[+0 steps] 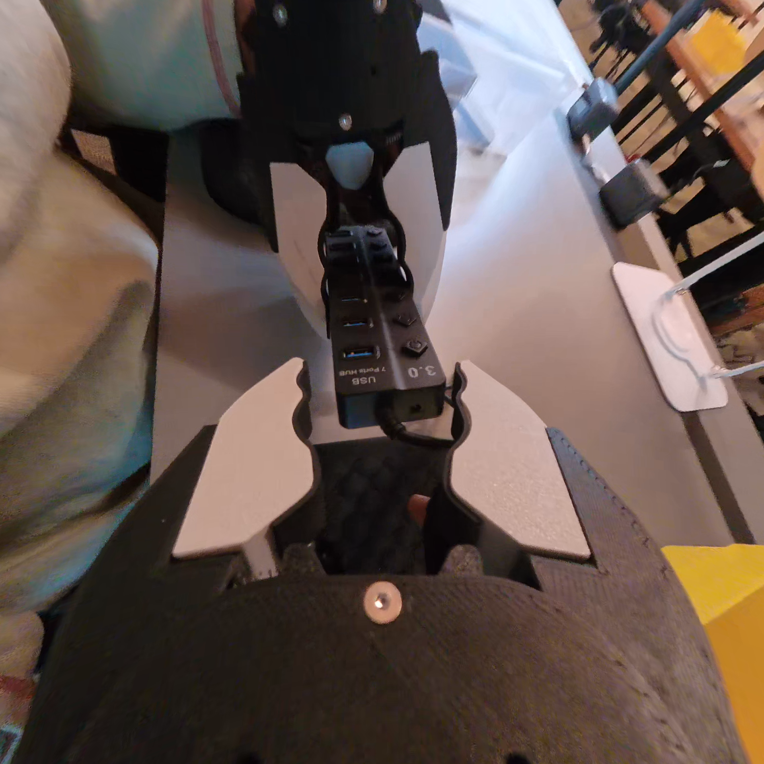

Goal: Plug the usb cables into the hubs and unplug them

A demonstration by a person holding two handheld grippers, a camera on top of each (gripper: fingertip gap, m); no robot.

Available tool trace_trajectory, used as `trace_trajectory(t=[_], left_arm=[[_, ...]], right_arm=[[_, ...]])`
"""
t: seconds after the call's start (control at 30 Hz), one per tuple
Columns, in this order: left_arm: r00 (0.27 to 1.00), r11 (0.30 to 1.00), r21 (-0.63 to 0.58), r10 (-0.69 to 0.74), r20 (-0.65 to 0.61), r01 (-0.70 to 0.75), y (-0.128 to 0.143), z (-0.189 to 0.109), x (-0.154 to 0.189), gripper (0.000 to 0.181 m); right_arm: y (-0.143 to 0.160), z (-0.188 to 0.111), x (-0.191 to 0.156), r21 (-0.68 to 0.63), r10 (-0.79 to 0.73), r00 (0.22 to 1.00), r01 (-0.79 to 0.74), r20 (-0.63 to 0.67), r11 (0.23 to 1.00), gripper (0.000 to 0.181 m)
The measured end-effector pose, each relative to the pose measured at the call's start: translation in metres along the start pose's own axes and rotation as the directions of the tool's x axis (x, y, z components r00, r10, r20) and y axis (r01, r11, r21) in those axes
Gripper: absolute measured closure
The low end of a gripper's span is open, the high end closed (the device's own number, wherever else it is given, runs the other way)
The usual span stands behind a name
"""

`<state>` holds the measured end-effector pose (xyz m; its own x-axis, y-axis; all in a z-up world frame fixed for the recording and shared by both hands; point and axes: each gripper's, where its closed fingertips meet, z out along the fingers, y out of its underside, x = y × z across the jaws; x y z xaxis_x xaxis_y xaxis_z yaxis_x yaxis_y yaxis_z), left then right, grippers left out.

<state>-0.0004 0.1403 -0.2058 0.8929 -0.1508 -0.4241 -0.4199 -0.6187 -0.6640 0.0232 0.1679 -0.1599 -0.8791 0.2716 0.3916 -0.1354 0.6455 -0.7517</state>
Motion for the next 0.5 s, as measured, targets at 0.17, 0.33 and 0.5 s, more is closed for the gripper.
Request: trace_trajectory(t=[0.17,0.33,0.5], left_arm=[[0.999,0.999,0.018,-0.032,-0.033,0.033,-0.005,0.014,0.008,0.127],[0.989,0.985,0.1,-0.142,0.029,0.138,-0.013,0.007,0.002,0.118],[0.938,0.936,0.238,-0.303,0.168,0.26,-0.014,-0.062,-0.02,0.115]], right_arm=[[0.028,0.009,-0.001,-0.1,0.018,0.999,-0.015,0.027,0.995,0.125],[0.055,0.008,-0.003,-0.116,0.123,0.99,-0.115,0.063,0.987,0.126],[0.079,0.008,-0.005,-0.22,0.168,0.983,-0.148,0.075,0.964,0.126]])
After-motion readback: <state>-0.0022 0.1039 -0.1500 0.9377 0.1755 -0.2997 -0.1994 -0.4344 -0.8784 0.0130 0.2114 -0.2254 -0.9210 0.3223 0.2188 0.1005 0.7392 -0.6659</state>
